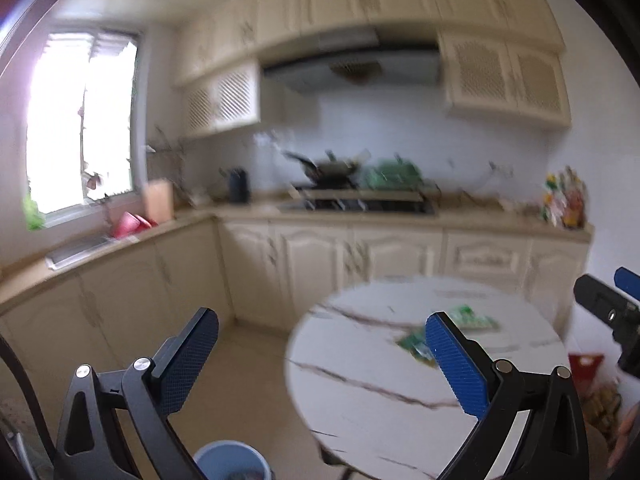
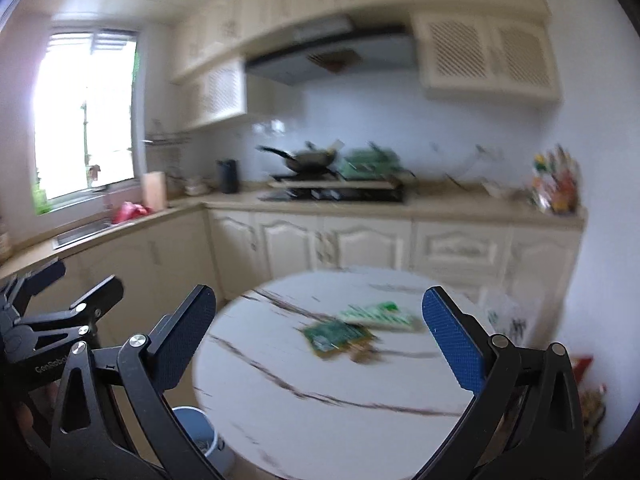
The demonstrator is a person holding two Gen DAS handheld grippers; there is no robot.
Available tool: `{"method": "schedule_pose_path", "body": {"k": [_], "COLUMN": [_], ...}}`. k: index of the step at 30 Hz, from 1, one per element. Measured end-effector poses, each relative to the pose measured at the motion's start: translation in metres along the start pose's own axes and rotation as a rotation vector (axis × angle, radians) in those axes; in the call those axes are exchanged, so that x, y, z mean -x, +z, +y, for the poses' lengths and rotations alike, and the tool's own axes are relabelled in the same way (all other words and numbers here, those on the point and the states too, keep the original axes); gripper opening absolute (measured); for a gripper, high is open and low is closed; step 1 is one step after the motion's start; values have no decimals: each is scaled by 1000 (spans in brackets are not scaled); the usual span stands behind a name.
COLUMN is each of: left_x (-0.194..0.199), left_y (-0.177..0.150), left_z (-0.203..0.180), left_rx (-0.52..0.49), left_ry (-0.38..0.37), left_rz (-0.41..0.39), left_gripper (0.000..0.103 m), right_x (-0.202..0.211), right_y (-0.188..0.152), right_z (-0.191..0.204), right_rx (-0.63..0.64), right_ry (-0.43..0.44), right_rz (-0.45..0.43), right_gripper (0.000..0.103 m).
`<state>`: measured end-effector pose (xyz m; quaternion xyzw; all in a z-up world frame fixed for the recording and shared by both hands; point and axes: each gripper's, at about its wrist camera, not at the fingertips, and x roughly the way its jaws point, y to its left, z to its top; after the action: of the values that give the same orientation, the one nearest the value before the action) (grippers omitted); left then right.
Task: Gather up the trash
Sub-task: 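Move both tools back toward the table, then grasp the green packet with the left tool while the right tool approaches the checkered bag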
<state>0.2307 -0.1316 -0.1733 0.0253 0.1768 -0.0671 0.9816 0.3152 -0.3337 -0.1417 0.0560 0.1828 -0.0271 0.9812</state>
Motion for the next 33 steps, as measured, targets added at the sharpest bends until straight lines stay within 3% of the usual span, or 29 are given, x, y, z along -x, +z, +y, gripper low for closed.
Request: {"method": "schedule_pose_path", "body": {"k": [6, 11, 14, 19, 24, 29, 33], "left_x": [-85, -153, -207, -276, -333, -356, -371], "left_y": [3, 9, 35, 60, 62, 53, 48], "left_z": [-37, -65, -78, -87, -92, -96, -99], "left_rx": [-66, -169, -191, -184, -169, -170, -223], "left_ry": [-138, -261, -306, -319, -352, -374, -331], "left_rz": [225, 352, 417, 497, 582, 636, 634], "left_gripper": [102, 102, 102, 102, 102, 102, 102], "right_x": [-57, -103, -127, -161, -192, -219, -235], "right_y": [-24, -46, -57, -68, -69, -72, -74], "right_z": [-61, -94, -112, -129, -137, -142, -143], "right_rx": [-80, -110, -128, -132, -124, -128, -126], "right_ry": [-90, -135, -144, -154, -146, -128, -111], "right_rz": [142, 265, 325, 394, 428, 469, 495], "right_gripper": [103, 103, 103, 103, 103, 103, 103]}}
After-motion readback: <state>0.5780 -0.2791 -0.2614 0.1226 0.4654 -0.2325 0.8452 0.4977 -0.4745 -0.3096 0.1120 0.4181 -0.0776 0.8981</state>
